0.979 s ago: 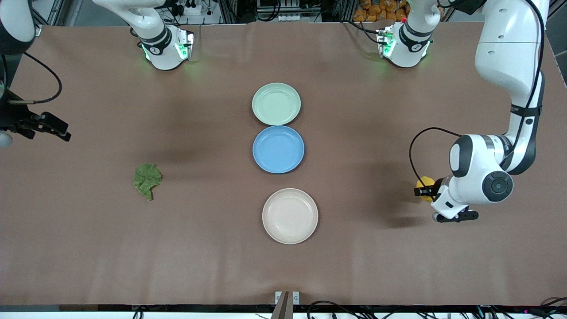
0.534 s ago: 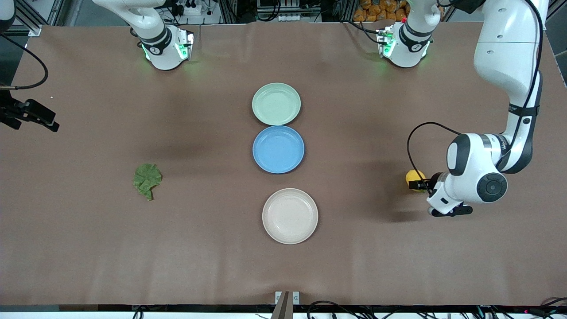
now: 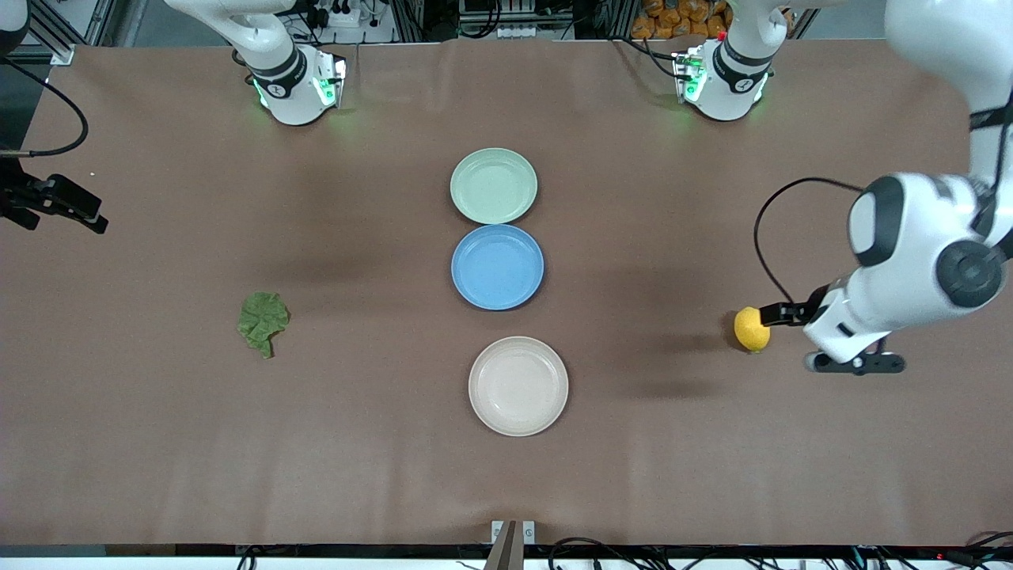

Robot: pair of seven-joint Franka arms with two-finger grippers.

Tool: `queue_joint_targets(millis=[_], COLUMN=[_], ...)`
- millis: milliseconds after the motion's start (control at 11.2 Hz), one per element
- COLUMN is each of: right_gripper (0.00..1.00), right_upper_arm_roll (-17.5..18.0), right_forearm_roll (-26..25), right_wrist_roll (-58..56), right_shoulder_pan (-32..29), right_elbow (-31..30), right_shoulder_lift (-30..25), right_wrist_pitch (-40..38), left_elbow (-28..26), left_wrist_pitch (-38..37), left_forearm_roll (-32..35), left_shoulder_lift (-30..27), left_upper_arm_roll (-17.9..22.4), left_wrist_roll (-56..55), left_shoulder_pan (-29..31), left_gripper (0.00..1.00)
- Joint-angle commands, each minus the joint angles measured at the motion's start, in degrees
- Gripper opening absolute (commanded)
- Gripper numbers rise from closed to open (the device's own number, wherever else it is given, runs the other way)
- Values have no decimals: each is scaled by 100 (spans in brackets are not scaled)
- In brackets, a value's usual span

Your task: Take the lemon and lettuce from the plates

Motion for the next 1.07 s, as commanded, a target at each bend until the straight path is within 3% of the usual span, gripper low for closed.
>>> queue_joint_targets(millis=[0,356,979], right_gripper=[100,100,100], right_upper_arm_roll=[-59,-59,-59], right_forearm_roll=[77,68,60], right_wrist_roll=[12,-6,-14], right_shoulder_pan=[93,93,75], right_elbow=[-39,-47,-30], right_shoulder_lift=[-60,-51,-33], right_wrist_pitch=[-4,-13,-12], left_elbow=[-146,-5,451], left_wrist_pitch=[-105,-869,-1739], left_forearm_roll=[14,23,-38], left_shoulder_lift=[-872,-1726,-2009], left_upper_arm_roll=[-2,-63,-247], left_wrist_roll=[179,214,250], left_shoulder_pan=[93,295,242], left_gripper=[100,100,100])
